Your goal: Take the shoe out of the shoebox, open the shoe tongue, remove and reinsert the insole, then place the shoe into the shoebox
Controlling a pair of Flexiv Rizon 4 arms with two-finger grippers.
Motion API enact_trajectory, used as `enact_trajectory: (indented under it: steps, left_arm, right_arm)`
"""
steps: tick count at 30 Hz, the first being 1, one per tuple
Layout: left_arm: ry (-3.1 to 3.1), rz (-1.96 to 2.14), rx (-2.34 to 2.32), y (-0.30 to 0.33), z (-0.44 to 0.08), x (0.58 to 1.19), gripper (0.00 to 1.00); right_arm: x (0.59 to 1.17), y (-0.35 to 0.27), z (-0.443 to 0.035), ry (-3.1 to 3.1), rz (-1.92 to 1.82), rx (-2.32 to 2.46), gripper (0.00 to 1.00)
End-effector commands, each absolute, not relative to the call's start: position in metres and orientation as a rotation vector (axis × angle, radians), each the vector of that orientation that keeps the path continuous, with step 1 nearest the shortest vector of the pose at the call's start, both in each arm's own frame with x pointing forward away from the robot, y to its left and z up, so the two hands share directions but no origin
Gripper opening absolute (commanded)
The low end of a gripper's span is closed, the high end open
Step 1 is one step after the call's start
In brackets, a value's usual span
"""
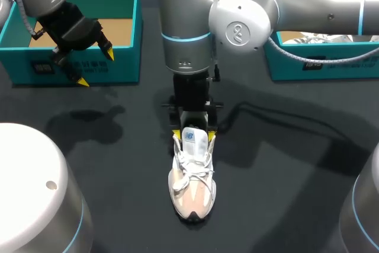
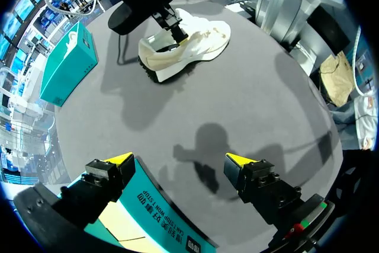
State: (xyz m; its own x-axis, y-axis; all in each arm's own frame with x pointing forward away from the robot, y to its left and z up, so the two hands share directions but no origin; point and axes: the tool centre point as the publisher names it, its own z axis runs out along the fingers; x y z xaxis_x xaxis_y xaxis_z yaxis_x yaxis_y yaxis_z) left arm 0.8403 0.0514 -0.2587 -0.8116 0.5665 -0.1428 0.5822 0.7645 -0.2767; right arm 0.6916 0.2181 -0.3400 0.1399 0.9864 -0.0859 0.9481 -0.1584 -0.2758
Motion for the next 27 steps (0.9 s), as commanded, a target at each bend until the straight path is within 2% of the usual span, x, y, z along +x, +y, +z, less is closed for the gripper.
enact_trajectory:
  steps: [1,5,27]
  left_arm:
    - [2.904,-0.476,0.946,0.0515,-0.2584,0.8401,1.00]
    - [2.904,-0.476,0.946,0.0515,-0.2584,0.8401,1.00]
    - [2.904,-0.476,0.946,0.0515,-0.2584,0.8401,1.00]
  right_arm:
    - [0.6906,0.2160,-0.3390,-1.930,0.367,-2.246,0.79]
    - [0.6910,0.2151,-0.3379,-1.931,0.369,-2.244,0.73]
    - [0.6879,0.2104,-0.3370,-1.984,0.305,-2.156,0.74]
